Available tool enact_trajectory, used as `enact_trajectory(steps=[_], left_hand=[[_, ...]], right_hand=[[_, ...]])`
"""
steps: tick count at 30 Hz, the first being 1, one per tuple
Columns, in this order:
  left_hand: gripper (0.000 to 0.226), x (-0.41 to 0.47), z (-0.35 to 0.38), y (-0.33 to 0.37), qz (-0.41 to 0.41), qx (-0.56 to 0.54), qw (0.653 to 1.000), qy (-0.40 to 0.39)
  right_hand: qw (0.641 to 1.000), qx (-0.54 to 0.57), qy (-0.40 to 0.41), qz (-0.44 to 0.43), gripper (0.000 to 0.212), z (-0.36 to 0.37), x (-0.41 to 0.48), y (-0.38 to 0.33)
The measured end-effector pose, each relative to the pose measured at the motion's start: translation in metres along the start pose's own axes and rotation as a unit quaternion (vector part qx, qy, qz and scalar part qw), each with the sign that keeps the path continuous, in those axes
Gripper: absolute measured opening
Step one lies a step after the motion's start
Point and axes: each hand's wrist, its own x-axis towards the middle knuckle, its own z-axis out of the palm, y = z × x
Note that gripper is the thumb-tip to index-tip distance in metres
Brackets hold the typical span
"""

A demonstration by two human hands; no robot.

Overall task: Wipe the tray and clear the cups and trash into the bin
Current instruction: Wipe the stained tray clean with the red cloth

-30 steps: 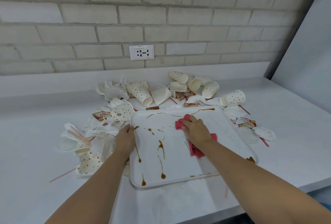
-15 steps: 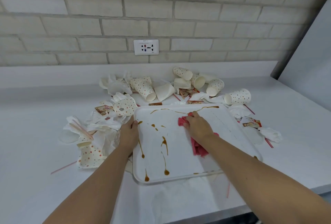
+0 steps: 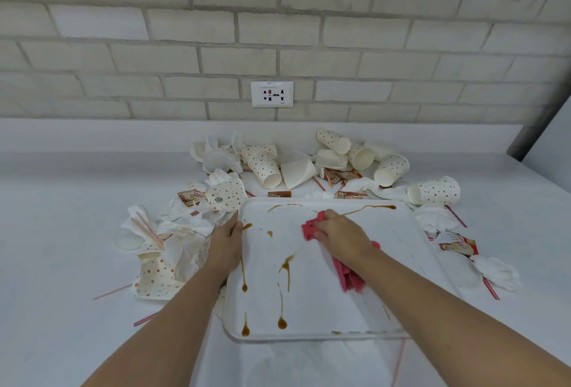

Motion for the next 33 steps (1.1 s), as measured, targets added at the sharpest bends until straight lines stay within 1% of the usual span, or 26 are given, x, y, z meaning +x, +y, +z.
enact_trajectory(steps=[3, 5, 7, 9, 11, 13, 15, 18, 21, 23, 28, 33], left_hand=[[0.039, -0.002, 0.0, 0.002, 0.004, 0.004, 1.0, -0.004], [0.039, -0.003, 0.0, 0.001, 0.007, 0.005, 1.0, -0.002], [0.038, -0.001, 0.001, 0.0, 0.011, 0.003, 1.0, 0.002], [0.038, -0.001, 0.002, 0.0, 0.014, 0.004, 1.0, 0.013], [0.037, -0.002, 0.003, 0.002, 0.011, 0.003, 1.0, 0.024], [0.037, -0.001, 0.004, 0.002, 0.006, 0.001, 1.0, 0.029], [0.037, 0.002, 0.004, -0.002, 0.005, 0.001, 1.0, 0.031], [0.038, 0.007, 0.004, -0.007, -0.006, 0.0, 0.999, 0.032], [0.037, 0.009, 0.004, -0.009, 0.0, 0.003, 1.0, 0.029], [0.038, 0.009, 0.005, -0.011, 0.006, 0.003, 1.0, 0.028], [0.037, 0.008, 0.004, -0.011, 0.018, 0.002, 1.0, 0.025], [0.036, 0.01, 0.005, -0.014, 0.038, 0.019, 0.999, 0.031]], right_hand=[[0.999, -0.014, 0.015, 0.044, 0.031, 0.005, 0.022, -0.009], [0.999, -0.014, 0.01, 0.027, 0.029, 0.011, 0.031, -0.029], [1.0, -0.017, -0.007, -0.024, 0.026, 0.016, 0.031, -0.053], [0.995, -0.022, -0.025, -0.099, 0.028, 0.016, 0.02, -0.07], [0.985, -0.014, -0.045, -0.164, 0.034, 0.012, 0.007, -0.071], [0.977, 0.009, -0.071, -0.2, 0.037, 0.004, -0.003, -0.057], [0.977, 0.032, -0.085, -0.191, 0.036, -0.003, -0.004, -0.034], [0.992, 0.031, -0.058, -0.112, 0.034, -0.007, 0.006, -0.004], [0.999, 0.002, -0.012, -0.043, 0.034, -0.004, 0.026, -0.004], [1.0, -0.002, 0.001, -0.027, 0.034, 0.002, 0.04, -0.018], [0.999, 0.003, 0.01, -0.04, 0.034, 0.013, 0.06, -0.053], [0.993, 0.009, -0.027, -0.115, 0.037, 0.015, 0.061, -0.078]])
